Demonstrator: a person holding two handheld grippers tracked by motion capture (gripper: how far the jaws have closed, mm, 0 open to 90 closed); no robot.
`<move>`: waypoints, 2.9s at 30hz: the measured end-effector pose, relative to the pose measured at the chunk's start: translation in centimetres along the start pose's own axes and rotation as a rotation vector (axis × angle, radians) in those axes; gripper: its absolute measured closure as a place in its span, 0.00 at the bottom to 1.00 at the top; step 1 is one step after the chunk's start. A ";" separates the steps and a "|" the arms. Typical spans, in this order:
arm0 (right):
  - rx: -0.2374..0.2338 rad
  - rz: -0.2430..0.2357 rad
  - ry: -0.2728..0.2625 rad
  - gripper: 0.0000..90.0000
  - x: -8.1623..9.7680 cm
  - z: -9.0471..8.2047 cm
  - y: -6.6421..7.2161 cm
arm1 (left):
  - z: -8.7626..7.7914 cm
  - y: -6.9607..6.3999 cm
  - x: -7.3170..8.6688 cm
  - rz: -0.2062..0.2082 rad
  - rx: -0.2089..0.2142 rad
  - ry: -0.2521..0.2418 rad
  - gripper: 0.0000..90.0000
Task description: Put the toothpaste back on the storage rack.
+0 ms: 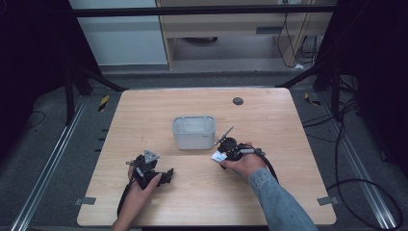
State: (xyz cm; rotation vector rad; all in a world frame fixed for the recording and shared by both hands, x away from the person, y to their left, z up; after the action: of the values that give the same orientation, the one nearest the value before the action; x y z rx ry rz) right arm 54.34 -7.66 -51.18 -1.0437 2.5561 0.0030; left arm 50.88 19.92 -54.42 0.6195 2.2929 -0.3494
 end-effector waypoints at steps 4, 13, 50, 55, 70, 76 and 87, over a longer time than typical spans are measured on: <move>0.007 0.002 0.001 0.60 0.1 0.2 -0.1 | 0.0 0.0 0.0 0.000 0.000 0.000 0.00; 0.001 0.000 0.013 0.61 0.3 0.5 -0.4 | 0.0 0.0 0.0 0.000 0.000 0.000 0.00; -0.002 0.034 -0.073 0.87 0.7 -1.3 -1.5 | 0.0 0.0 0.0 0.000 0.001 0.000 0.00; 0.017 0.048 -0.082 0.88 0.8 -2.2 -2.0 | 0.0 0.0 0.0 0.000 0.000 -0.001 0.00; 0.036 0.056 -0.095 0.88 1.3 -4.1 -3.3 | 0.0 0.0 0.0 0.000 0.000 0.000 0.00; 0.056 0.042 -0.130 0.88 1.0 -5.6 -3.7 | 0.0 0.0 0.0 0.000 0.000 -0.001 0.00; 0.086 0.069 -0.269 0.89 -0.2 -8.2 -4.4 | 0.0 0.0 0.0 0.000 0.000 0.000 0.00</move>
State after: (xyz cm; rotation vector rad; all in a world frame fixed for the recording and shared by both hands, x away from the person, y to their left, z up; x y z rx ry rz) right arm 54.65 -11.90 -42.93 -0.8596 2.3261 0.0485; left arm 50.91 19.87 -54.42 0.6196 2.2925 -0.3497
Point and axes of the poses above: each handheld gripper's, and its own axes: z roughly forward along the jaws, x roughly out of its underside, y roughly to its left, the point moved 5 cm from there along z, roughly forward along the jaws, and after that the axes turned 7 degrees about x, right-handed, at the moved point
